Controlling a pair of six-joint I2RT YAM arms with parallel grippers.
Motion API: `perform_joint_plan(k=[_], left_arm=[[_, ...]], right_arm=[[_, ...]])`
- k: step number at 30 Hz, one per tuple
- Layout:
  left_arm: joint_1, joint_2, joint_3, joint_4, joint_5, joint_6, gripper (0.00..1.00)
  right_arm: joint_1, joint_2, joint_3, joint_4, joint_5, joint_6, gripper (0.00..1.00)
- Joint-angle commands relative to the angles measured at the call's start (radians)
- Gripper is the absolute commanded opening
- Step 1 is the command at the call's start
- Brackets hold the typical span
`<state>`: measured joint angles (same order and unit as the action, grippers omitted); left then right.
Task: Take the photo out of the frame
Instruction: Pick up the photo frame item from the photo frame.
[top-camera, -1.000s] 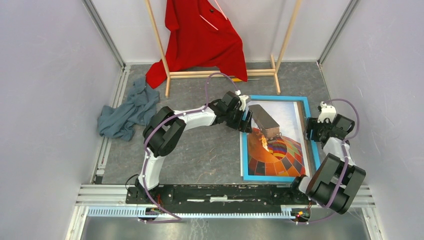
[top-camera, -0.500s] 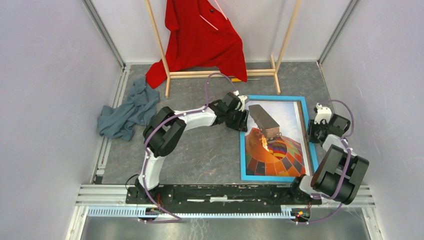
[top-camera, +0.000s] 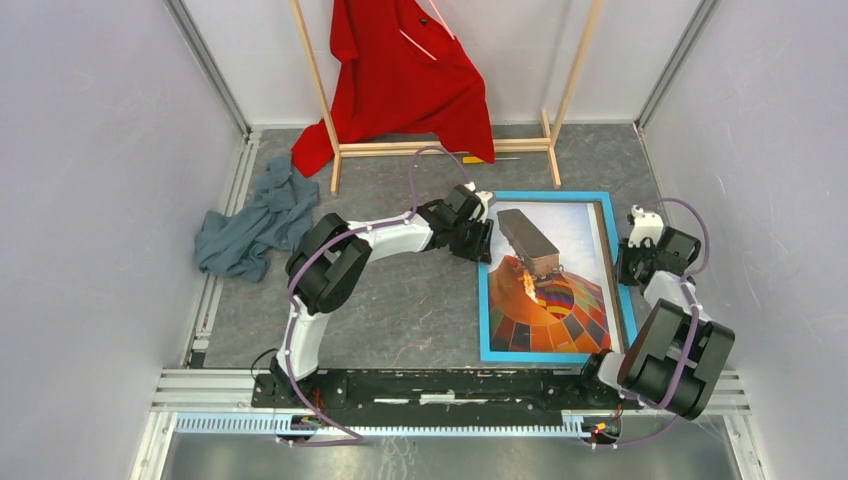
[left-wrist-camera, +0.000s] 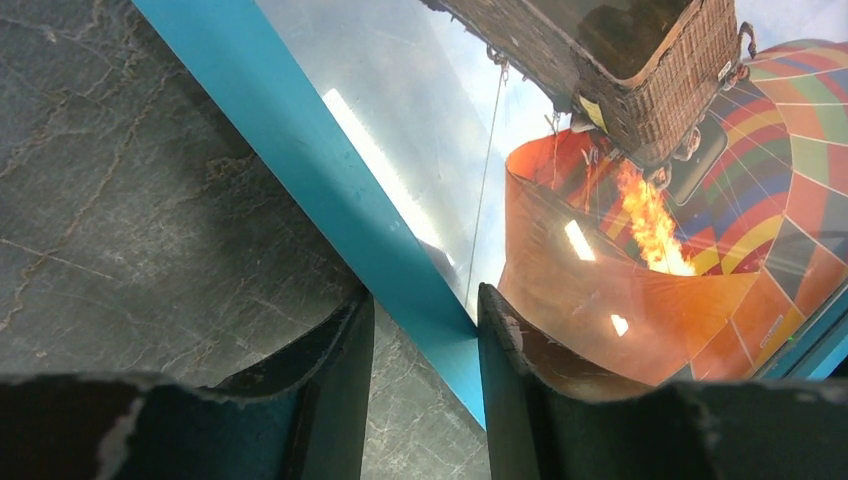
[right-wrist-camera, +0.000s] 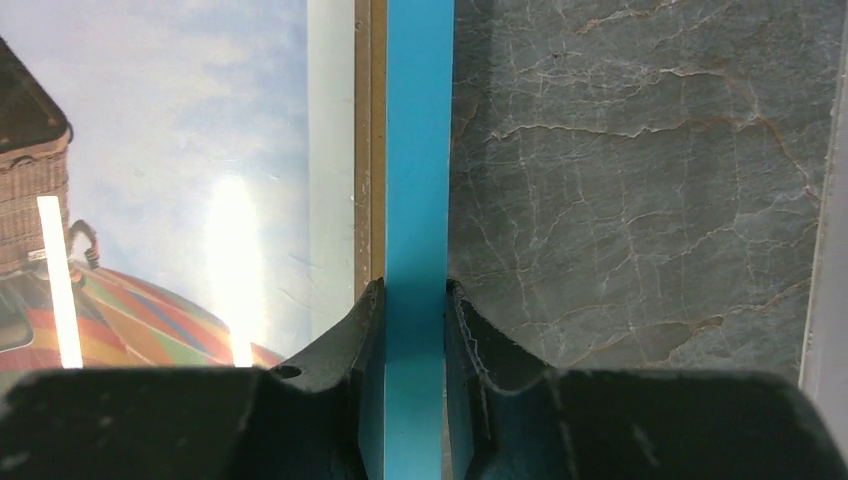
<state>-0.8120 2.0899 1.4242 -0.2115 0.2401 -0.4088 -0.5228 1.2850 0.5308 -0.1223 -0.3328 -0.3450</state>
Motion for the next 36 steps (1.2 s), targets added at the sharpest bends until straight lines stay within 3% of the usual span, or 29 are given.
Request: perform_joint_plan(k=[1,11,18,36], left_arm=[[-0.006,-0.063,0.025,-0.062,0.017,0.002,0.43],[-0.002,-0.168,0.044,-0.093,0.037,0.057,0.40],[0.028,-0.222,0.010,-0.096,0.010,0.102,0.41],[0.113,-0.243,0.005,-0.141,0.116,0.165,0.43]], right_arm=[[0.025,-0.089,0.044,-0.016,0.001,-0.014,0.06],[0.114,-0.206,0.104,-0.110,0.000,-0.011,0.07],[0.194,-0.211,0.145,-0.176,0.002,0.012,0.06],[0.348,-0.173,0.204,-0.203,0.032,0.076,0.10]])
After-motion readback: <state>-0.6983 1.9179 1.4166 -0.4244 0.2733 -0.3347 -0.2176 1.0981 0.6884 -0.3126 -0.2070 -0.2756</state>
